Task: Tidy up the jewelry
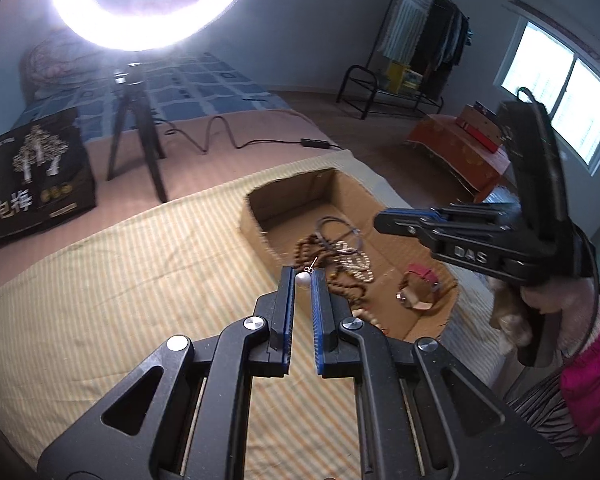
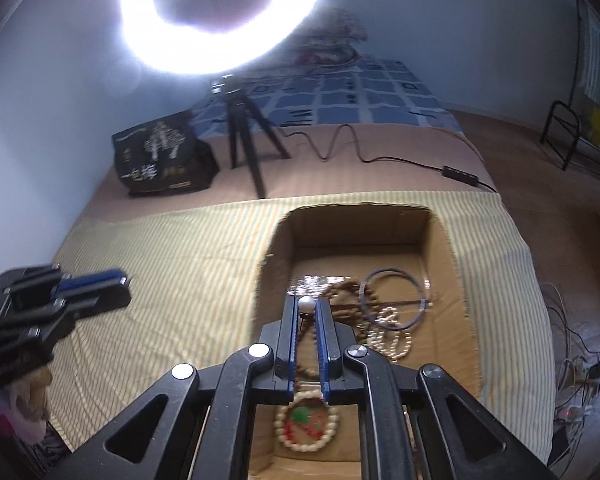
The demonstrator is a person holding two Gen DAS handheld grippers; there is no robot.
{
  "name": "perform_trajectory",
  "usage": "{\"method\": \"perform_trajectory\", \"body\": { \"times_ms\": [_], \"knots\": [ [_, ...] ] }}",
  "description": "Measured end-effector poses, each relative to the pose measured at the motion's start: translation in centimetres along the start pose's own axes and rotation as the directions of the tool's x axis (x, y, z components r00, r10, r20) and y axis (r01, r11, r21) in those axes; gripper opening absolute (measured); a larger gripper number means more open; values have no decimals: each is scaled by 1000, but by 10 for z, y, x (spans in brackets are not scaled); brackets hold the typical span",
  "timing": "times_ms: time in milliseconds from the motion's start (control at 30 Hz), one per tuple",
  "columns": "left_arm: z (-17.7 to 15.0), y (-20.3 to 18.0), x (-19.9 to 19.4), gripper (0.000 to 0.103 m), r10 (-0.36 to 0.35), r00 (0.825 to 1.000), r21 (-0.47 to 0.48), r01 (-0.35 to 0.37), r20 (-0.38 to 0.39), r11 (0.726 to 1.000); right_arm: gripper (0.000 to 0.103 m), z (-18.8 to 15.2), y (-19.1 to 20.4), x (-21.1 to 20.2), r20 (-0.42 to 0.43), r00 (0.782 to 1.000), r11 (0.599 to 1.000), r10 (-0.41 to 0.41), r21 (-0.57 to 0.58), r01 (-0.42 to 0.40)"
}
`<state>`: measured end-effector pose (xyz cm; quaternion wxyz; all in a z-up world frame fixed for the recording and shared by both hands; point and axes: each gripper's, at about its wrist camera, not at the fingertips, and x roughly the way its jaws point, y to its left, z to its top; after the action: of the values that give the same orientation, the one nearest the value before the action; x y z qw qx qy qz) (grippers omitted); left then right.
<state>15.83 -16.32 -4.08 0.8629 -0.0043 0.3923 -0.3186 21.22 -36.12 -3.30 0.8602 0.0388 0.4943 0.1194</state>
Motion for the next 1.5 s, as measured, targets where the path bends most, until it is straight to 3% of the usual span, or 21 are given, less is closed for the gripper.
{"method": "perform_trajectory", "body": {
  "times_ms": [400, 767, 867, 967, 1067, 1100, 1300, 1500],
  "knots": [
    [3, -35, 40, 6, -25, 999, 42, 27, -44, 999, 6, 1, -41, 17, -37, 998, 997, -45, 55, 47],
    [2, -49, 53, 6, -33, 998, 71, 37, -60, 997, 8, 1, -43, 20, -42, 998, 997, -43, 60, 45],
    [2, -51, 52, 6, -34, 998, 84, 39, -58, 996, 25, 1, -43, 20, -37, 998, 997, -49, 62, 51],
    [2, -52, 53, 8, -32, 997, 87, 38, -66, 996, 30, 1, -43, 20, -35, 998, 996, -56, 62, 58],
    [1, -53, 53, 28, -32, 997, 87, 38, -66, 995, 45, 1, -42, 20, -32, 997, 995, -74, 60, 76],
    [1, -53, 52, 30, -30, 998, 88, 36, -62, 995, 50, 2, -42, 20, -31, 997, 995, -77, 61, 78],
    [3, -51, 48, 30, -25, 998, 84, 30, -53, 996, 61, 5, -36, 16, -15, 996, 994, -93, 49, 94],
    [6, -48, 34, 30, -20, 1000, 72, 21, -25, 997, 63, 6, -32, 2, 11, 994, 994, -106, 41, 106]
  ]
}}
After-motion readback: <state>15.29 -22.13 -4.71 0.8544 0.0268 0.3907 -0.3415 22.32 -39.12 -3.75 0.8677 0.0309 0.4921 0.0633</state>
